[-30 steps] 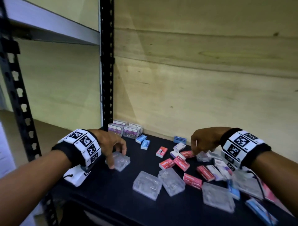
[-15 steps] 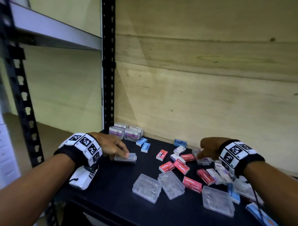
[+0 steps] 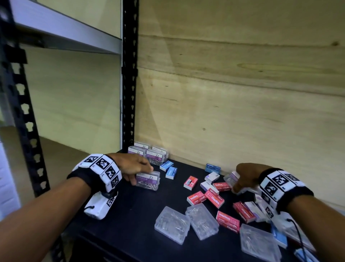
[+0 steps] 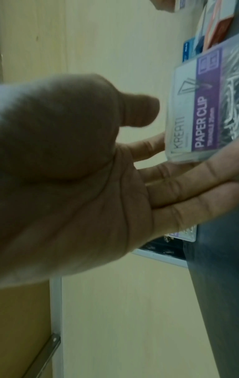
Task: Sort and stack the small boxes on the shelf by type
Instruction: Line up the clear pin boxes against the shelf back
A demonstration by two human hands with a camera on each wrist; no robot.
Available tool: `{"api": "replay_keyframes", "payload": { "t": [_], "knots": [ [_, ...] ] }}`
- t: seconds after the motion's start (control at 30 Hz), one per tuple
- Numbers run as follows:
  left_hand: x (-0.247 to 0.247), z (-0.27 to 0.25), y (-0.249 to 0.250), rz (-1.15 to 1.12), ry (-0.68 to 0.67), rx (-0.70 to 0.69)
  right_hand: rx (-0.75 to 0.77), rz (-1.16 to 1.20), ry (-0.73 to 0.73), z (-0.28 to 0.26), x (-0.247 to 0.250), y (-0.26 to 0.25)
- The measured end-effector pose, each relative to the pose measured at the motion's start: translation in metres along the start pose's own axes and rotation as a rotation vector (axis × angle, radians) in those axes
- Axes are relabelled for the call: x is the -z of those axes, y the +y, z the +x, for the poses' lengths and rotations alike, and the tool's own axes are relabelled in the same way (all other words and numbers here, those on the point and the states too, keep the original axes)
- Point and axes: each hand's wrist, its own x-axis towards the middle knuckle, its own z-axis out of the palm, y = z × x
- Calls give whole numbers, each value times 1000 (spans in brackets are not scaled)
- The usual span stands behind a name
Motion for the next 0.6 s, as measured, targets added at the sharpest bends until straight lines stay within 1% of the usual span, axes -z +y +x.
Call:
{"api": "replay_keyframes", "payload": {
  "t": [0.17, 0.33, 0.4, 0.47, 0.6],
  "knots": [
    [6, 8, -7, 66, -44, -2, 12, 8, 36, 5, 1, 4],
    [19, 12, -23, 96, -32, -4, 68, -5, 126, 7, 19, -7],
    [26, 13, -33, 127, -2, 5, 132, 14, 154, 7, 29, -21],
    [32, 15, -44, 178, 44, 19, 227, 29, 169, 8, 37, -39],
    [44, 19, -61, 240, 103, 54, 390, 86, 181, 10, 46, -85]
  ]
}}
